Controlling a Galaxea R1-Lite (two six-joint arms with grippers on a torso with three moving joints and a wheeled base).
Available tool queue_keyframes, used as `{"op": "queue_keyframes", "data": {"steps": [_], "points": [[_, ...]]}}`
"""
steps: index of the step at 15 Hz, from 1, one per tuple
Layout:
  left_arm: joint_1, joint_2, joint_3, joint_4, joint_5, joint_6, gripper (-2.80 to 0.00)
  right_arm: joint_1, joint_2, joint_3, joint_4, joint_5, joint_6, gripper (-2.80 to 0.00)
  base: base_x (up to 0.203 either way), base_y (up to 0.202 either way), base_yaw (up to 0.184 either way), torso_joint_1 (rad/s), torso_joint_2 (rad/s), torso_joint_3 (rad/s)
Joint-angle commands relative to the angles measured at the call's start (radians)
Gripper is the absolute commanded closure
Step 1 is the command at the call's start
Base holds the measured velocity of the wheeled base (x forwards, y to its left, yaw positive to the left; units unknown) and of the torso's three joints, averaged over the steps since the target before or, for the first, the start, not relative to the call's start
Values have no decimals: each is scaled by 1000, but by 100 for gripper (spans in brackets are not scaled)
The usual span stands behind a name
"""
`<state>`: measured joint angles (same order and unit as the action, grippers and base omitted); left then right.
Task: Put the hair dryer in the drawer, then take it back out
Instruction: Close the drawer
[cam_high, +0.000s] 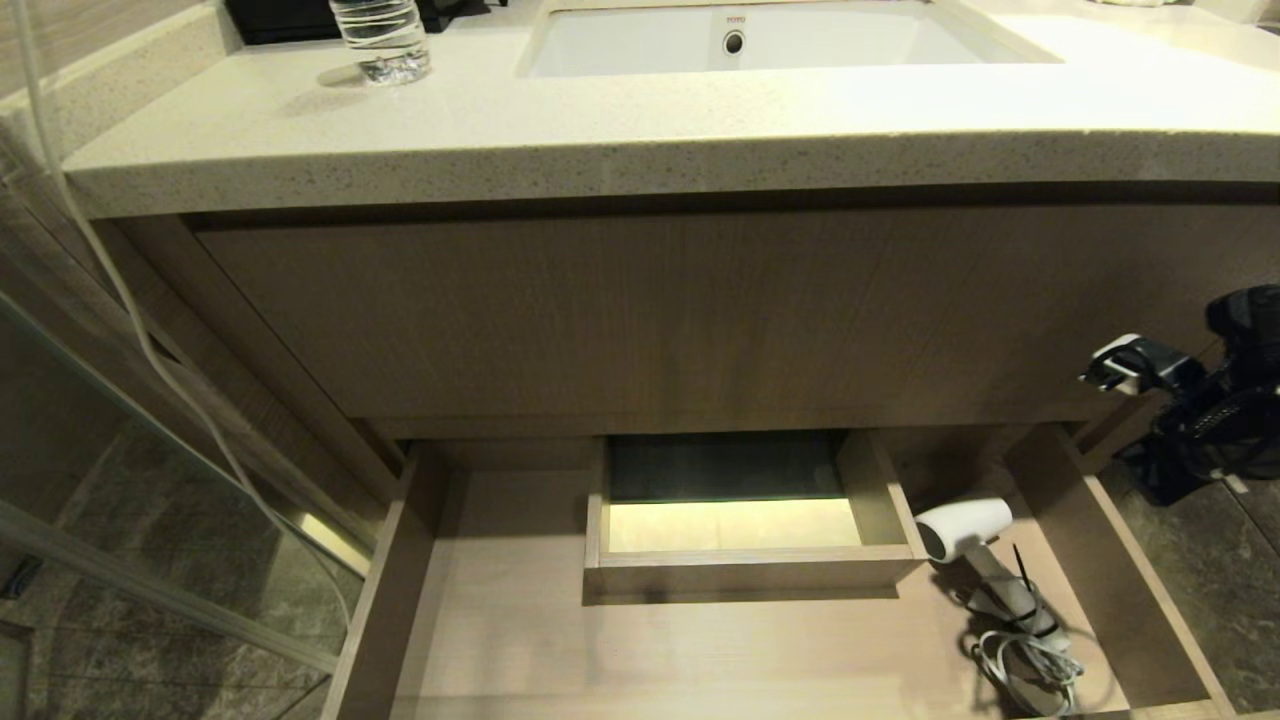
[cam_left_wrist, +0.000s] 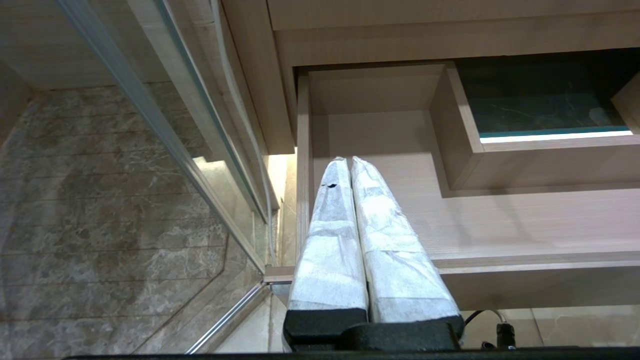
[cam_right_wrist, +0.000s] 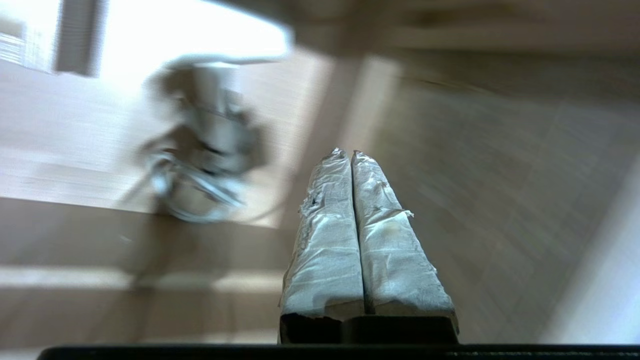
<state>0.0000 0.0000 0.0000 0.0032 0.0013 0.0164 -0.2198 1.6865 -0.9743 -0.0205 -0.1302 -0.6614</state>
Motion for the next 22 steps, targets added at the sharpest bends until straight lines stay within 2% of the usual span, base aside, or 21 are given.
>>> {"op": "queue_keyframes", "data": {"steps": [1, 3, 6, 8, 10, 16, 19, 22], "points": [[0, 0, 0, 0, 0, 0, 0, 5, -365, 133, -3, -90, -5, 0, 0, 0, 0, 0, 0, 0], [0, 0, 0, 0, 0, 0, 0, 7, -543, 238, 0, -151, -5, 0, 0, 0, 0, 0, 0, 0], [0, 0, 0, 0, 0, 0, 0, -11, -739, 487, 21, -205, -29, 0, 0, 0, 0, 0, 0, 0], [0, 0, 0, 0, 0, 0, 0, -58, -793, 563, 147, -231, -36, 0, 0, 0, 0, 0, 0, 0], [0, 0, 0, 0, 0, 0, 0, -103, -776, 543, 334, -243, -12, 0, 0, 0, 0, 0, 0, 0], [0, 0, 0, 0, 0, 0, 0, -111, -452, 537, 333, -261, 140, 0, 0, 0, 0, 0, 0, 0], [0, 0, 0, 0, 0, 0, 0, -112, -269, 498, 278, -246, 184, 0, 0, 0, 0, 0, 0, 0], [0, 0, 0, 0, 0, 0, 0, -127, -94, 462, 216, -241, 196, 0, 0, 0, 0, 0, 0, 0]]}}
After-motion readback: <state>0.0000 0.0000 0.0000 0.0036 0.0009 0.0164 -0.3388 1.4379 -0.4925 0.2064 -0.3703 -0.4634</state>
